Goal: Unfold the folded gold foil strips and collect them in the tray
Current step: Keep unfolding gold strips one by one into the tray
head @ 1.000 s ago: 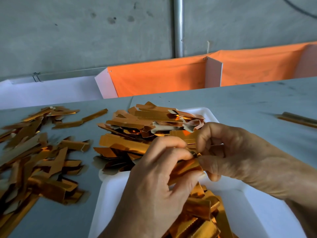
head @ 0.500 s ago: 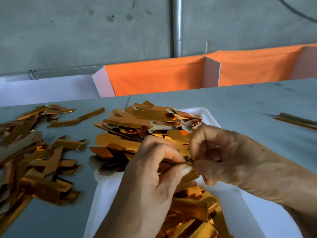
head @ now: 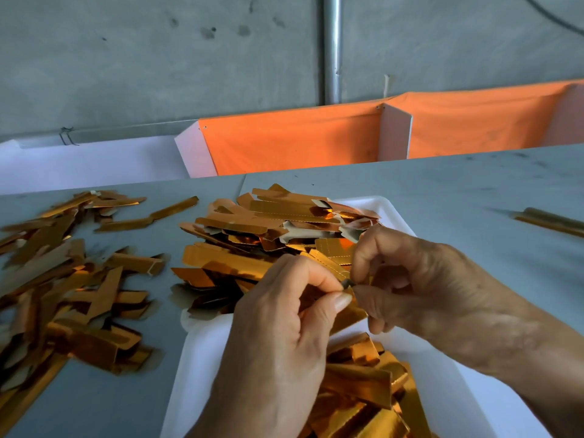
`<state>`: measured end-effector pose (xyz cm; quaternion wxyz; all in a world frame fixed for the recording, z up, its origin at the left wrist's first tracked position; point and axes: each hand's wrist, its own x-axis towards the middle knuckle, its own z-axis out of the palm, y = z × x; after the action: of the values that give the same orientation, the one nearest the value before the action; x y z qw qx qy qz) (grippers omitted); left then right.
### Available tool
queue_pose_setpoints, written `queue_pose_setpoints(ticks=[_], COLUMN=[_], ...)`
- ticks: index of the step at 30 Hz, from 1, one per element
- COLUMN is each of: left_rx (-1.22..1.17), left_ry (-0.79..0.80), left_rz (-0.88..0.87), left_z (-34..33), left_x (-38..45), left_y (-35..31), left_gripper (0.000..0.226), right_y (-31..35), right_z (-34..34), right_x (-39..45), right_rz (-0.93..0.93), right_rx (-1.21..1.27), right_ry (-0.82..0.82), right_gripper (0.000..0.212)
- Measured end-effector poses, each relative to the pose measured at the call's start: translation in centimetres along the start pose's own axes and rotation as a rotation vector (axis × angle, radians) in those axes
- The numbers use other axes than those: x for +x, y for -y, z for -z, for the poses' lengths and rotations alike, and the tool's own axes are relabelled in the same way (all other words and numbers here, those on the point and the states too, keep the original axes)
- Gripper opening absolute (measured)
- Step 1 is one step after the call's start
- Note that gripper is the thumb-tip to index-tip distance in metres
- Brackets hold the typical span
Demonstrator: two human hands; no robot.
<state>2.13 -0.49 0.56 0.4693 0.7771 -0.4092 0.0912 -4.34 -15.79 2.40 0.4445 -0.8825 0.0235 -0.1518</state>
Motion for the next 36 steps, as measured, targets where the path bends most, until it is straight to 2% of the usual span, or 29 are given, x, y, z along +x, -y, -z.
queue_pose_setpoints(ticks=[5,13,17,21,25,27,29,31,36], left_rx=[0.003,-0.017,-0.010,-0.076,0.032,0.082,0.080,0.044,-0.198], left_ry=[-0.022,-0.015,-0.024,-0.003,0.059,0.041,0.004,-0.017,-0.023], left_rz=[-0.003,-0.005,-0.019,-0.031,-0.094,-0.128,-0.147,-0.140,-0.094], left_z=[0.2,0.2,0.1,0.3,0.8,0.8,0.9,1.0,1.1], left_x=[0.0,0.0,-0.1,0.0,0.1,0.1,0.2,0.2,0.1], left_y=[0.0,0.0,-0.1,-0.2,0.0,0.0,0.0,-0.1,-0.2], left_gripper=[0.005,0.013,0.002,0.016,0.040,0.039,0.034,0.030,0.028], right_y=[-0.3,-0.5,-0.4,-0.5,-0.5,-0.5,-0.3,0.0,0.3], right_z=[-0.1,0.0,0.1,0.0,0.2,0.3,0.3,0.6,1.4], right_x=[0.2,0.1,0.1,0.1,0.2,0.2,0.2,0.1,-0.1], right_rz=[0.057,0.099,0.122,0.121,0.119,0.108,0.101,0.092,0.092], right_rx=[0.080,0.043,0.066,0.082,0.153,0.176,0.232,0.349,0.541], right_ry=[0.031,0.057,0.030,0.021,-0.025,-0.033,-0.031,-0.007,0.045], right_gripper=[0.029,0.021,0.022,0.020,0.010,0.014,0.009,0.002,0.007])
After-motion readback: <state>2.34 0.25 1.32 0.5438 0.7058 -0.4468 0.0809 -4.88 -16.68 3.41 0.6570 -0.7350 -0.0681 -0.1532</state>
